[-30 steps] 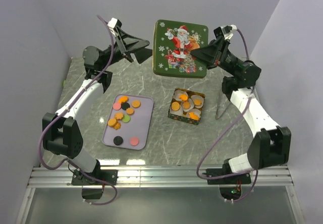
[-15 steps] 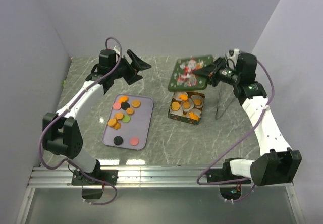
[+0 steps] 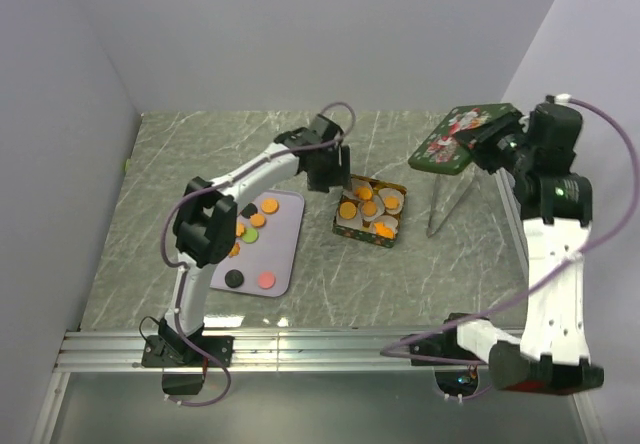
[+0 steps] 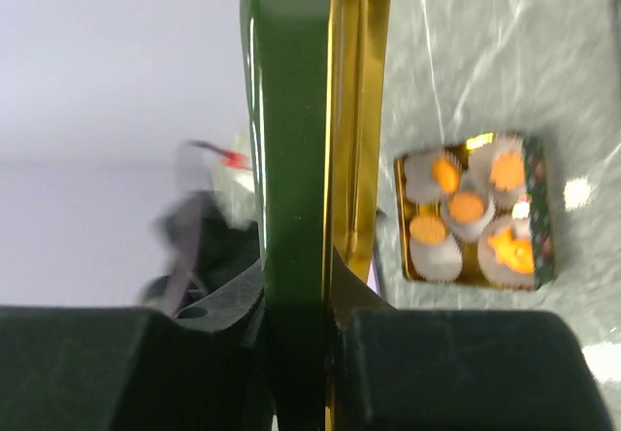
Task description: Pack the cookies
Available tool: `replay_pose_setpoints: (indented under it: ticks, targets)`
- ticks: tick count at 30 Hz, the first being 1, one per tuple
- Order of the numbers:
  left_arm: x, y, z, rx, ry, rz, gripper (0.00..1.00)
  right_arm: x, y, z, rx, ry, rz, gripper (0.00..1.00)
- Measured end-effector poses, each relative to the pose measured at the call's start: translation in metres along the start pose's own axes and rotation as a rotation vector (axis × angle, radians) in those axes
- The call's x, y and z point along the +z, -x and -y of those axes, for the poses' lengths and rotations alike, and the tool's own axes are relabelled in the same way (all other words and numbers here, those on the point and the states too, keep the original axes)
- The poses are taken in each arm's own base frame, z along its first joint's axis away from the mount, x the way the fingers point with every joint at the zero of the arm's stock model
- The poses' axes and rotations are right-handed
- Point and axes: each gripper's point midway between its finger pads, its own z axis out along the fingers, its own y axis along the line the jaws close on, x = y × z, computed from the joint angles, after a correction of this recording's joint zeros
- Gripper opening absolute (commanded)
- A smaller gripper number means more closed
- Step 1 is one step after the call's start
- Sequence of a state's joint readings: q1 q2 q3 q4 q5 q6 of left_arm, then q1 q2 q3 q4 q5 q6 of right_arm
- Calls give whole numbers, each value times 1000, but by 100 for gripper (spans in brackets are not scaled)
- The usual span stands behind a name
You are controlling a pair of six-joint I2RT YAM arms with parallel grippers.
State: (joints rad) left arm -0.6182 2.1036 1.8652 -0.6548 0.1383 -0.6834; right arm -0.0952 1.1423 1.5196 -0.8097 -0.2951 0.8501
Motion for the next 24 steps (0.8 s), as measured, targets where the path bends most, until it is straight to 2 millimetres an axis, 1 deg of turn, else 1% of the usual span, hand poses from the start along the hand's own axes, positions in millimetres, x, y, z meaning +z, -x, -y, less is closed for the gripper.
replay_pose_setpoints:
  ticks: [1, 3, 5, 7, 8, 9, 11, 12, 14, 15, 17, 19, 20, 22, 24]
  targets:
    - [8, -16, -2, 28, 30, -39, 67, -12, 6, -5, -13, 8, 37, 0]
    - [17, -39, -7, 62, 78, -96, 65, -34, 11, -11, -29, 21, 84, 0]
    - [23, -54, -13, 86, 118, -132, 64, -42, 11, -11, -38, 17, 97, 0]
    - [26, -62, -19, 99, 151, -155, 58, -50, 8, -6, -43, 1, 99, 0]
    - [27, -64, -23, 104, 166, -160, 54, -51, 7, -3, -43, -11, 97, 0]
    - [28, -65, -25, 107, 176, -162, 46, -51, 6, 1, -40, -23, 94, 0]
    - [29, -67, -29, 110, 194, -168, 38, -51, 6, 7, -38, -48, 90, 0]
    - [29, -68, -31, 109, 199, -171, 30, -49, 5, 10, -37, -61, 84, 0]
    - [30, -67, -32, 109, 207, -166, 24, -45, 5, 16, -34, -82, 72, 0]
    - [31, -67, -34, 111, 218, -163, 19, -45, 4, 17, -33, -87, 68, 0]
    - [31, -68, -36, 113, 229, -161, 15, -45, 3, 18, -32, -90, 63, 0]
    - [31, -68, -37, 118, 239, -158, 8, -45, 2, 16, -32, -83, 58, 0]
    - [31, -68, -38, 118, 244, -155, 3, -45, 2, 16, -32, -80, 54, 0]
    - [29, -67, -41, 119, 259, -144, 1, -44, 0, 16, -30, -74, 44, 0]
    - [26, -68, -47, 108, 283, -128, 1, -41, -5, 17, -24, -70, 23, 0]
